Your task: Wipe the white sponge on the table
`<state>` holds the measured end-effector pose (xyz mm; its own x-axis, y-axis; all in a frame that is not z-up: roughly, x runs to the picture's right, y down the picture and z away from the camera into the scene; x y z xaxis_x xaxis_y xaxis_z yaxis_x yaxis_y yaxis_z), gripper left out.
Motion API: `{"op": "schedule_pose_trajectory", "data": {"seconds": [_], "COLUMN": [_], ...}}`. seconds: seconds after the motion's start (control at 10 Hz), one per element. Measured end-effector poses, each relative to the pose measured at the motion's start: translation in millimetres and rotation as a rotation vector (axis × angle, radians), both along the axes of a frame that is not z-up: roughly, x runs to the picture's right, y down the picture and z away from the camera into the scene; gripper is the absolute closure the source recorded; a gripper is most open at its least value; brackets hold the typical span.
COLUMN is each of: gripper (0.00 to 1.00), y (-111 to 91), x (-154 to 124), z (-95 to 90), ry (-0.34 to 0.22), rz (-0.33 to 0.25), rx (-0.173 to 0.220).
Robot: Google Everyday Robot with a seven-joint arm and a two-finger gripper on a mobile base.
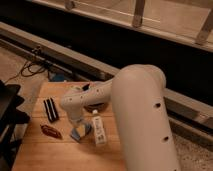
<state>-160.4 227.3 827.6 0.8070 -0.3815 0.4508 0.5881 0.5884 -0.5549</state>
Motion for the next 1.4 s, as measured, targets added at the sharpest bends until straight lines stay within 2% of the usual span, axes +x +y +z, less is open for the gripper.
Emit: {"op": "schedule_pose_trajectory", "data": {"seconds": [0.5,0.8,0.9,1.0,1.2,1.4], "gripper": [0.94,0.94,0.94,0.94,0.94,0.94], "y": [0.0,4.6,10.0,14.1,24.3,37.9], "x": [-1.0,-46.9,-68.5,-88.8,-112.0,-112.8], "z": [-1.6,-30.9,-41.6,-49.3,-60.8,-68.8], "ry": [-0.002,-0.136,-0.159,-0.172,-0.171,-0.145], "rz": [0.002,-0.037,-0.043,-0.040,-0.017,0.003], "rx": [-0.002,0.041,0.045,0.047,0.033,0.004]}}
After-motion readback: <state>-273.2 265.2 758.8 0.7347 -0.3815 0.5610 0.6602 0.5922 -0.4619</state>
